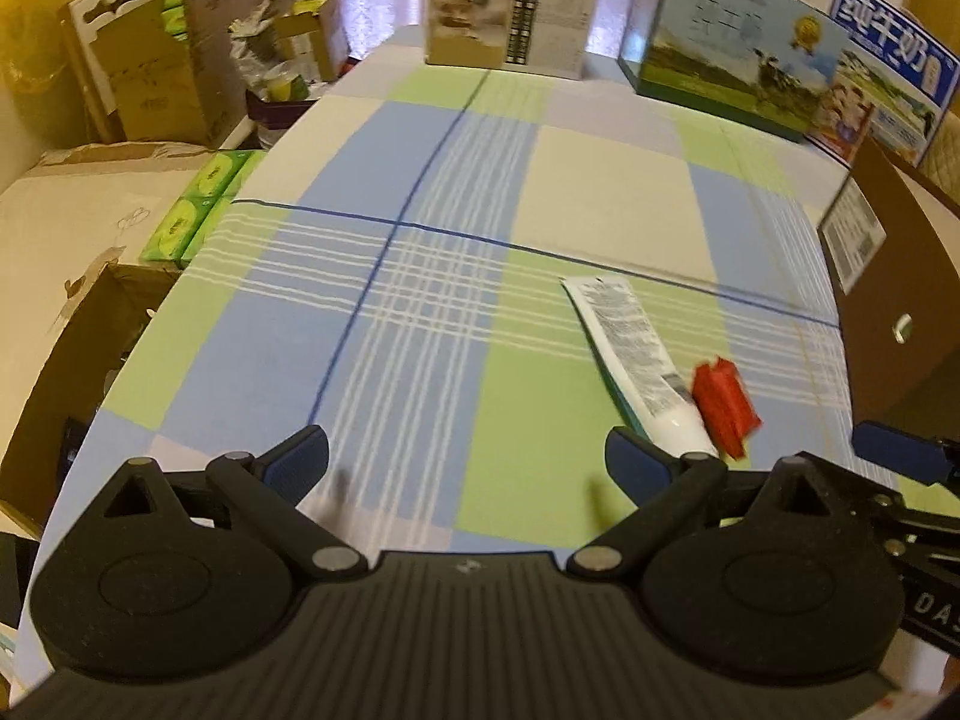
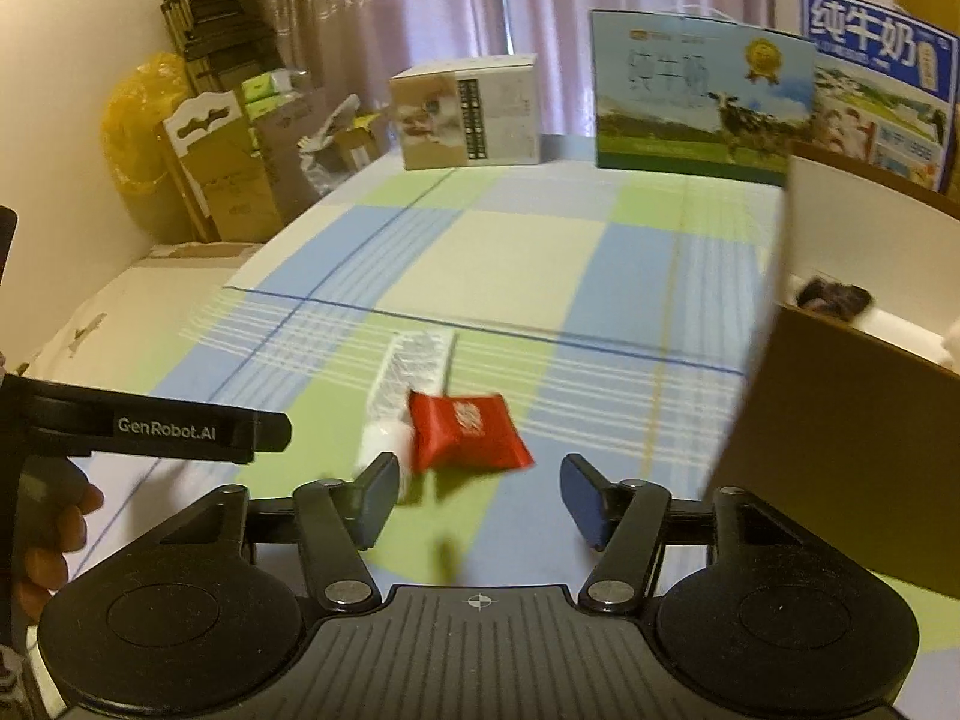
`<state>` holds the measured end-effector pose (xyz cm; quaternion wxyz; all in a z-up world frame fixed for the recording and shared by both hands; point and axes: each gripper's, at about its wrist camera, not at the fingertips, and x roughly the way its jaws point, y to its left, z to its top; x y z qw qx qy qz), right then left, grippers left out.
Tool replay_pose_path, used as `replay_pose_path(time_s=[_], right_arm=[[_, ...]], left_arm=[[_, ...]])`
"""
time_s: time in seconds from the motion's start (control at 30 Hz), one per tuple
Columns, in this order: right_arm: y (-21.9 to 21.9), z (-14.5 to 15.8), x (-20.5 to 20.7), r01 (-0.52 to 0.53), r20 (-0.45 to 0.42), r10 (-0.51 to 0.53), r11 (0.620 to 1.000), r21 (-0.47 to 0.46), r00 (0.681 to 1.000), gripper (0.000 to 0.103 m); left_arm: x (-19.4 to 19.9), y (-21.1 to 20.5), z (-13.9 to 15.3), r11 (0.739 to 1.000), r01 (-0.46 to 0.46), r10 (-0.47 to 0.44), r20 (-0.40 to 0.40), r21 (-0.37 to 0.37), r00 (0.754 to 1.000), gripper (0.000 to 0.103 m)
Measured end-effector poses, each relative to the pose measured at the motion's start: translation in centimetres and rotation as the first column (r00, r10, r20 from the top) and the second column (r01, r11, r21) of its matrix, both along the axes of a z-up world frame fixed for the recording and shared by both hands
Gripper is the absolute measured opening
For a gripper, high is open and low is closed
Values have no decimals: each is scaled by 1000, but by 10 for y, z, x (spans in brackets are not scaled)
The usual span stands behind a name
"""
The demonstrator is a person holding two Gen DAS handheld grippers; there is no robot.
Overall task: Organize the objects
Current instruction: 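Withdraw both tools from the box back toward the white tube and red packet, then grasp the white tube with the left tool while the right tool grasps the red packet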
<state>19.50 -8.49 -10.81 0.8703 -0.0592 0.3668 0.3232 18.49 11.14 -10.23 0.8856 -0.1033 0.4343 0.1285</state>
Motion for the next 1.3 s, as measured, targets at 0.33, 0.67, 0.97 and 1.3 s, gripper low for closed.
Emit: replay_pose_path(time_s=[0.33, 0.67, 0.97, 1.3], right_arm=[[39, -15, 23, 5, 21, -5, 1000, -18, 1000, 50], [20, -27, 33, 17, -4, -17, 999, -43, 1000, 32], [-14, -35, 28, 31, -53, -35, 996, -78, 998, 28], [-38, -20, 24, 87, -87, -90, 996, -28, 992, 41]], left_arm=[[3, 10, -13, 999, -48, 48, -22, 4, 999, 97], [2, -1, -13, 1000, 6, -6, 0, -26, 1000, 95], [21, -30, -9, 990, 111, -108, 40, -91, 993, 90], [47, -53, -26, 986, 160, -160, 4, -42, 987, 66]])
